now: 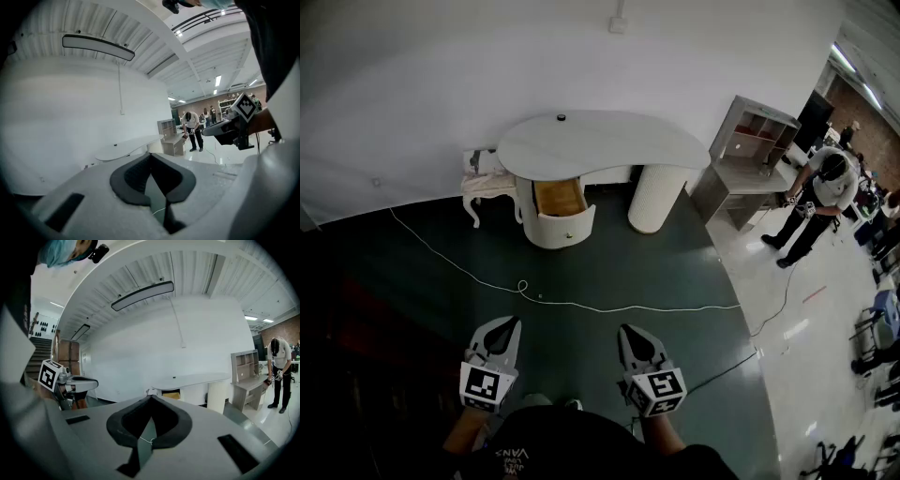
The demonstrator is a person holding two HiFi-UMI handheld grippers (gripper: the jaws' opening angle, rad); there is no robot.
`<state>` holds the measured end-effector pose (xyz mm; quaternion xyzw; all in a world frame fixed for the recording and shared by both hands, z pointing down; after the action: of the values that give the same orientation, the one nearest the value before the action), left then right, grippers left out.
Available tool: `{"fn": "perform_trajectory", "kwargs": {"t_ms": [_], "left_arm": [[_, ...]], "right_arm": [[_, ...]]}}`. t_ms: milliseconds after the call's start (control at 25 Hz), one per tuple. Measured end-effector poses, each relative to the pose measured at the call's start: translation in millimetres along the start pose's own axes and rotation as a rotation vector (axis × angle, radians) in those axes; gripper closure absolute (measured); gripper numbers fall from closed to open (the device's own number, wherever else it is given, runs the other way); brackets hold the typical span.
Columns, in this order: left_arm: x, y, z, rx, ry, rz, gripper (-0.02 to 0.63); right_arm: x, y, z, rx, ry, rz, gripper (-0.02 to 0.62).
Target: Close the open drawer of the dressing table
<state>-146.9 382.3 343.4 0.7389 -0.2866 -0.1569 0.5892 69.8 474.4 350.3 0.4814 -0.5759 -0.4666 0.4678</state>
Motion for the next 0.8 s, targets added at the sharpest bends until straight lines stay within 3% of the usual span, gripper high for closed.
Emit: {"fn": "perform_trajectory", "kwargs": {"t_ms": [160,440,480,520,560,800], "left_arm": [[2,1,-11,-0.056,-0.001,-0.016,0.589],[9,8,-13,-0.070,-0.006,-0.025,0.577],[13,11,-13,-0.093,0.006,-0.030,0.538],[17,15,-13,-0.117,0.019,-0.029,0.438],[21,19,-12,-0.130,0.032,-0.022,0.387],[56,25,10,-0.123,0.085,-0.012,0.385]], "right_arm": [[-1,5,-6,0.006,-0.010,-0.005,0.595],[8,8,-11,0.037,-0.026,-0.014,0.587],[12,10,-12,0.038,-0.023,-0.010,0.523],[16,11,-12,0.038,-0.020,-0.004,0.459],[21,12,-13,0.037,-0.018,0.001,0.446],[62,10,-22,0.051,-0.008,-0.009,0.367]]}}
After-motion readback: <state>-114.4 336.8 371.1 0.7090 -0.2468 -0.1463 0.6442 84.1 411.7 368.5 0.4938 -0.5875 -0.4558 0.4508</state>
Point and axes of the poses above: the fingertips, and each gripper's own axes: x forward along the fingers, z to its left, y out of its underside, the point moved 2 cm from there along -x, backward along the fingers, and after that the axes turned 5 degrees about -z, right-handed, at the moved point
